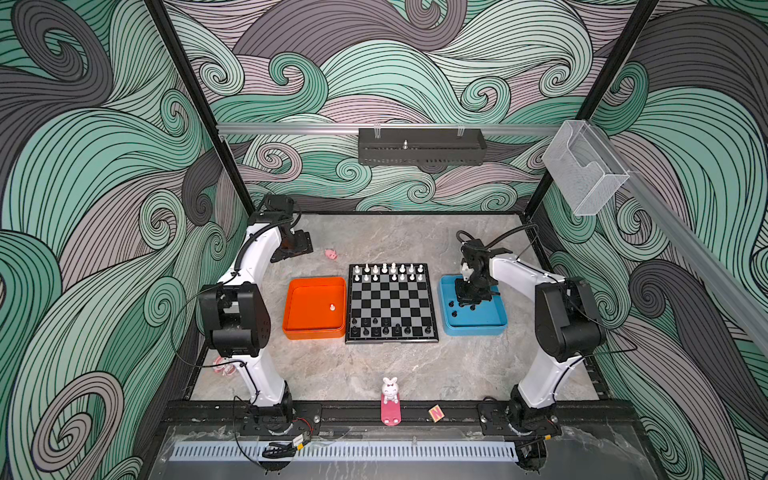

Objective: Set up the chess pieces on the board
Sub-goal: 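Close the right gripper on a black pawn in the blue tray, then lift the black pawn and carry it with the right gripper to the board, then lower the black pawn onto its nearer-rank square and open the right gripper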

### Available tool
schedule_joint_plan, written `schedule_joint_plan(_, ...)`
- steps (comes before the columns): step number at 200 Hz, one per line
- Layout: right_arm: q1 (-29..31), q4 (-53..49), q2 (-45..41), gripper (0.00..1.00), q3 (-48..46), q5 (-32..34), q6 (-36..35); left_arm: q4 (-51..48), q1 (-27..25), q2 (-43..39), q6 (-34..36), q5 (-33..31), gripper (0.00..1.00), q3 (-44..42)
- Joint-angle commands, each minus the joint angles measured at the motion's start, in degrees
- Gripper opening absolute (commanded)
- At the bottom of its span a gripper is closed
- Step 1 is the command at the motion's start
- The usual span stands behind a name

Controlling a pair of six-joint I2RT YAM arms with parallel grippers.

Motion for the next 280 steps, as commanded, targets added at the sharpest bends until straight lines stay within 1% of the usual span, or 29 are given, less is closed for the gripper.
schedule_joint_plan(1,0.8,-3.3,-3.4,0.04,1.9,1.5,-1.4,0.3,0.4,0.9,-0.5,0.5,0.85,0.0)
schedule_joint_plan(20,2.2,-5.4,-5.6,0.04,3.2,1.5,-1.6,0.3,0.5,1.2,-0.5,0.5,0.85,0.1)
schedule_joint_plan(36,4.9,-6.9,-7.6,0.04,4.3,1.4,-1.2,-0.2,0.5,1.7,-0.5,0.8,0.85,0.5)
schedule_joint_plan(57,9.8,-8.7,-9.5,0.05,6.6,0.2,0.5,0.0,0.9,1.5,-0.5,0.5,0.85,0.4)
schedule_joint_plan(73,14.5,-9.0,-10.1,0.05,7.7,-0.4,2.3,0.2,1.9,1.6,-1.0,1.8,0.85,0.4)
schedule_joint_plan(92,20.0,-7.8,-10.1,0.04,7.8,0.1,4.4,0.1,2.7,1.4,-1.3,2.2,0.85,0.2)
schedule_joint_plan(120,24.6,-4.2,-8.5,0.04,5.7,-0.6,7.5,0.1,3.4,1.3,-1.2,1.9,0.85,0.1)
schedule_joint_plan(145,26.4,-3.5,-5.2,0.03,4.7,-0.7,8.6,0.3,3.4,1.2,-1.2,2.3,0.86,0.0)
schedule_joint_plan(206,29.1,-2.2,-1.9,0.03,2.7,-1.8,9.2,0.3,3.4,1.6,-1.3,3.5,0.86,-0.2)
schedule_joint_plan(280,30.2,-1.6,-0.4,0.03,1.0,-2.3,10.1,0.3,3.4,1.9,-1.5,4.8,0.85,-0.2)
